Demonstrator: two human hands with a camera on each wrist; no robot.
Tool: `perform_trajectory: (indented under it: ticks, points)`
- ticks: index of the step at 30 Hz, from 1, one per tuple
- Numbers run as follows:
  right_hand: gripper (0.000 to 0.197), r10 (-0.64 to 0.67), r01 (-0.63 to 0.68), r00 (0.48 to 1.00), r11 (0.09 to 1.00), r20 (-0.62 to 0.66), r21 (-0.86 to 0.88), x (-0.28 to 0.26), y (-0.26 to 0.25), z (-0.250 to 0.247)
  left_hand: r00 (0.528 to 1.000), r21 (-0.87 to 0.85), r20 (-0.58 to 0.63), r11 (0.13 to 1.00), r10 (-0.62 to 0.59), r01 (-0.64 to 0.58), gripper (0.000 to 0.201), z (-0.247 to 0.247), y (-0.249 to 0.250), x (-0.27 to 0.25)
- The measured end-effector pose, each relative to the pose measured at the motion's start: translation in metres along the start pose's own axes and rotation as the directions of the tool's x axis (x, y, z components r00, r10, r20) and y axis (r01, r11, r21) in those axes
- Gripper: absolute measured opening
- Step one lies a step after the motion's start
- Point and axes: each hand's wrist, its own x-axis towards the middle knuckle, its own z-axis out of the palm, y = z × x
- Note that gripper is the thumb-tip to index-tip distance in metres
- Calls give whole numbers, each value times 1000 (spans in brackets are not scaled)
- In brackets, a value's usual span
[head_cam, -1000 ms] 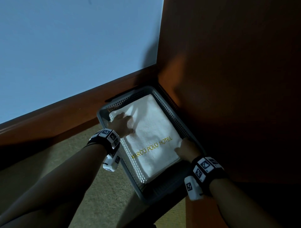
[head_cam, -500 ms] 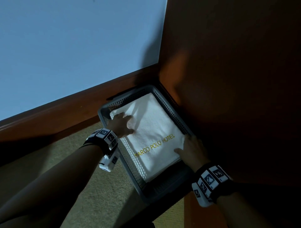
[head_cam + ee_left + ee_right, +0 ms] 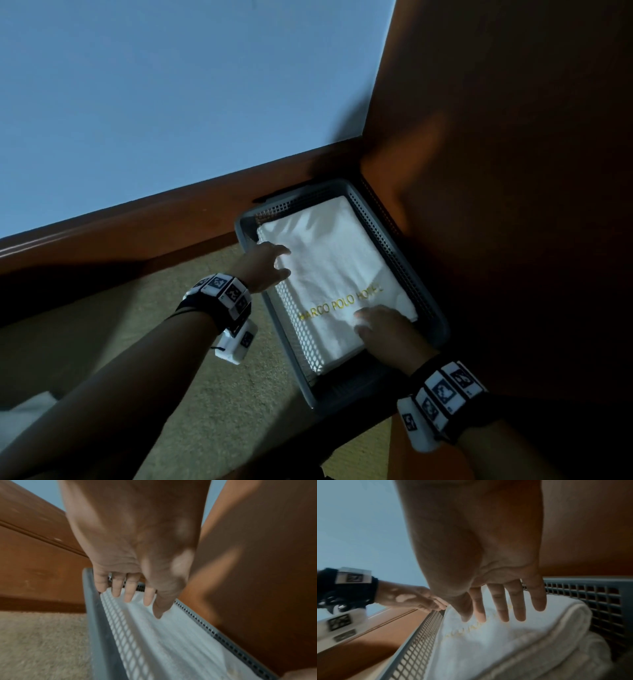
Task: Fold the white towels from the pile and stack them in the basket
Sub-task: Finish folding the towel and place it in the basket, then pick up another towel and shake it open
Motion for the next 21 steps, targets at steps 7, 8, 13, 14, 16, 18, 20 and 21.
perform_trajectory:
  ticks: [7,8,13,14,16,18,20,21]
  points:
    - [30,-79,106,982,983,-173,151,-17,-40,-7,953,-272,-293,962,-69,-14,27,-26,-29,-117]
    - [29,-101,134,977,977,-190,166,-20,-51,-8,948,-315,-304,949,-92,-9,25,-27,-38,-136]
    - [25,-219,272,947,935,-235,227,-41,-120,-6,909,-423,-371,906,-190,17,19,-30,-86,-238]
    - [24,-240,298,940,924,-243,240,-46,-137,-3,895,-430,-394,902,-210,22,19,-30,-96,-260]
    - [21,-289,356,916,904,-276,234,-54,-172,6,860,-448,-437,893,-261,44,21,-31,-119,-303]
    - [22,-332,402,897,888,-292,226,-67,-209,17,821,-466,-478,882,-311,62,23,-32,-142,-348]
    - [23,-384,453,872,869,-305,199,-80,-246,30,780,-481,-521,874,-346,67,23,-34,-166,-392]
    - [24,-417,487,851,855,-319,179,-86,-265,39,759,-484,-539,872,-366,76,22,-35,-177,-414]
